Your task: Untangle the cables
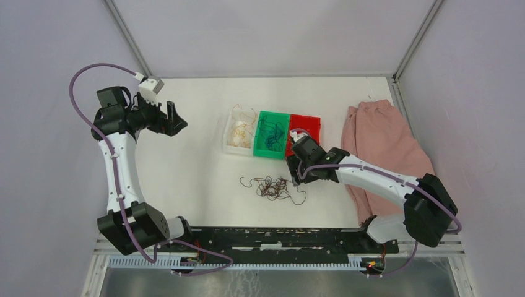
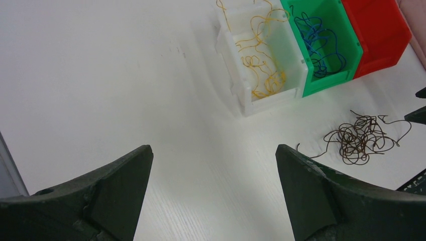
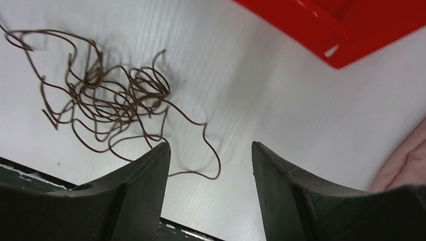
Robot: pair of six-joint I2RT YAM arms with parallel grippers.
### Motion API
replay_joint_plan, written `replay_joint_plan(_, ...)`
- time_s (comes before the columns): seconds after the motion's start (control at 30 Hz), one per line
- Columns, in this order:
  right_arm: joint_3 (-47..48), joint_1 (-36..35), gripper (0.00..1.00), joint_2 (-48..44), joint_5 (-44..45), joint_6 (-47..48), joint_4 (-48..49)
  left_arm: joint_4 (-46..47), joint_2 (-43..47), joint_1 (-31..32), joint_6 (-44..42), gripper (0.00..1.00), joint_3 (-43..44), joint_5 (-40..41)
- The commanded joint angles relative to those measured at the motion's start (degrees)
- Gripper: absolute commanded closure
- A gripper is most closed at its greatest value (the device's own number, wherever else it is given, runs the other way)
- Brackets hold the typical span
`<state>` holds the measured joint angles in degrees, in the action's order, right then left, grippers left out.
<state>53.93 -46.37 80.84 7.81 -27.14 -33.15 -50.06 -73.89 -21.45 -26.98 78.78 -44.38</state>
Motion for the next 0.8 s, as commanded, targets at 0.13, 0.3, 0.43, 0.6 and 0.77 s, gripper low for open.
replay_joint_plan(0.13,-8.3,-0.1,0.34,-6.5,-0.3,-9.6,1.5,-0.8,0.3,0.1,-2.9,0.01,2.4,-3.5)
replay_joint_plan(0.3,-10.9,-0.1,0.42,-3.7,-5.4,-12.4,5.0,-0.8,0.7,0.0,-2.9,0.01,2.6,-3.6)
replay_joint_plan(0.43,-12.2,-0.1,0.52,-1.9,-6.4,-13.4,6.9,-0.8,1.1,0.0,-2.9,0.01,2.3,-3.8)
replay_joint_plan(0.6,-11.7,-0.1,0.75,-0.5,-6.2,-13.0,8.2,-0.9,1.2,0.6,-2.8,0.01,2.6,-5.4)
replay_joint_plan(0.77,-3.6,-0.1,0.93,-6.3,-5.5,-9.2,4.4,-2.3,2.0,4.0,-4.8,0.01,2.1,-8.9)
